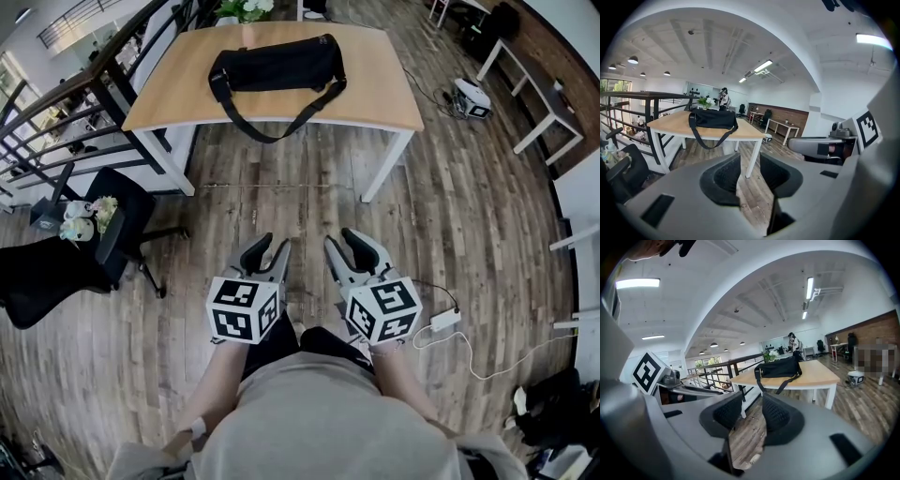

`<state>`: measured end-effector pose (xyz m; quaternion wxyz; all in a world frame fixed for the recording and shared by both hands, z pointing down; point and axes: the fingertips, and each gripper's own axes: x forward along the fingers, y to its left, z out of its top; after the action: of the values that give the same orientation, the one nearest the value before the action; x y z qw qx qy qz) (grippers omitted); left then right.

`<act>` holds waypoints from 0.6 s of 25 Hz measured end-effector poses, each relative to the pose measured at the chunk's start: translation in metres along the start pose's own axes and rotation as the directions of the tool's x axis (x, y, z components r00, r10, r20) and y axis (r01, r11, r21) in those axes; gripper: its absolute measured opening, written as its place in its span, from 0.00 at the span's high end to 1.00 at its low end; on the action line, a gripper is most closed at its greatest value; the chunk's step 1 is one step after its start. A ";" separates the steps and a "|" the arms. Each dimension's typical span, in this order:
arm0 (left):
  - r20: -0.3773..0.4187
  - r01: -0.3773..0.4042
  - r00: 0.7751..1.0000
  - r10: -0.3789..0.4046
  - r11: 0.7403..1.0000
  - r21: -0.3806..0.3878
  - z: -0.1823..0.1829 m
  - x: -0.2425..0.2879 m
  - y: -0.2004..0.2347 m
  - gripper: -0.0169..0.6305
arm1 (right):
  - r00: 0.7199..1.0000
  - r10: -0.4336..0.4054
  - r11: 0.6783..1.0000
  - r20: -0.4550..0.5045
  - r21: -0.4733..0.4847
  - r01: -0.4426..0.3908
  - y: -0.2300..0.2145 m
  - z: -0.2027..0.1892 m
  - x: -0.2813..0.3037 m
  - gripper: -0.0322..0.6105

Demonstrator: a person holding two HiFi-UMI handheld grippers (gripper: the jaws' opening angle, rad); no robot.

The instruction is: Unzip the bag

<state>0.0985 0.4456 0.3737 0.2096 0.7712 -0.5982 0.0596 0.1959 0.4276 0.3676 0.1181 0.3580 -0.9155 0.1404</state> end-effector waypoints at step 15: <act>-0.004 0.069 0.998 -0.069 0.998 0.004 0.061 0.099 0.082 0.78 | 0.999 -0.043 0.999 -0.018 0.004 0.043 -0.055 0.045 0.118 0.71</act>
<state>0.0387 0.3163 0.3734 0.2111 0.7917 -0.5707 0.0549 0.1438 0.3006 0.3726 0.1283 0.3768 -0.9061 0.1431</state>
